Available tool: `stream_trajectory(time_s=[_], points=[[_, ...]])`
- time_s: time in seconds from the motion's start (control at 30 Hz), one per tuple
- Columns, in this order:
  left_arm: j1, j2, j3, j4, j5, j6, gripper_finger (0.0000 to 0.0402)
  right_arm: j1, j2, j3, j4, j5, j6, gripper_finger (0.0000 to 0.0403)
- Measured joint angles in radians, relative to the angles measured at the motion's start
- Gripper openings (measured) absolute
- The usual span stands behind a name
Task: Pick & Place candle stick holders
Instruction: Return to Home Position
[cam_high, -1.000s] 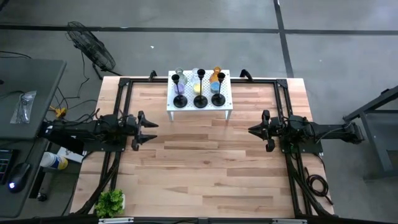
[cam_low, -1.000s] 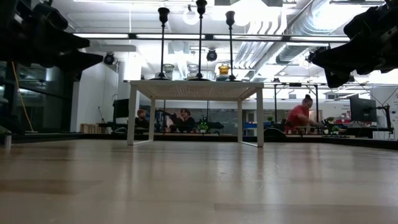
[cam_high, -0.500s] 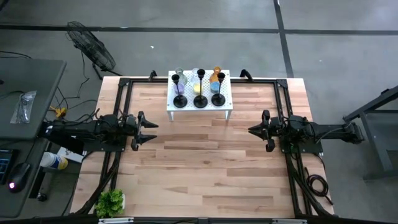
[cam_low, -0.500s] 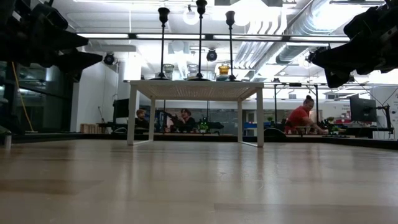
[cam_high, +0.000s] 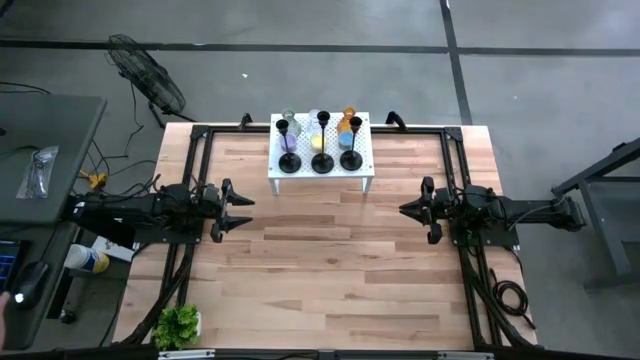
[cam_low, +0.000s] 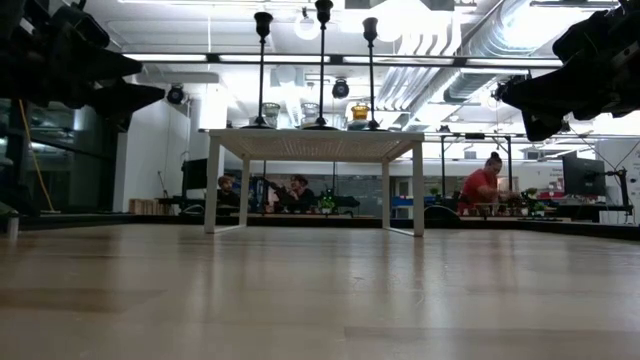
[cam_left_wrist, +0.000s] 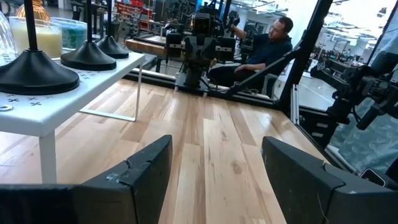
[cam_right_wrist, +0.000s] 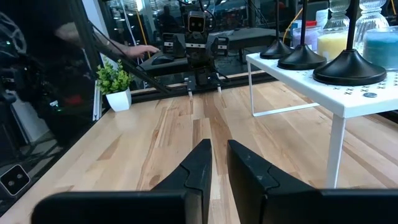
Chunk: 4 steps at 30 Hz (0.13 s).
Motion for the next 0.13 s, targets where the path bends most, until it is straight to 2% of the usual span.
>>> stream_trajectory(time_s=[0.13], points=[[0.0, 0.0, 0.0, 0.0, 0.0, 0.0, 0.0243, 0.0, 0.0, 0.0, 0.0, 0.0, 0.0, 0.0042]])
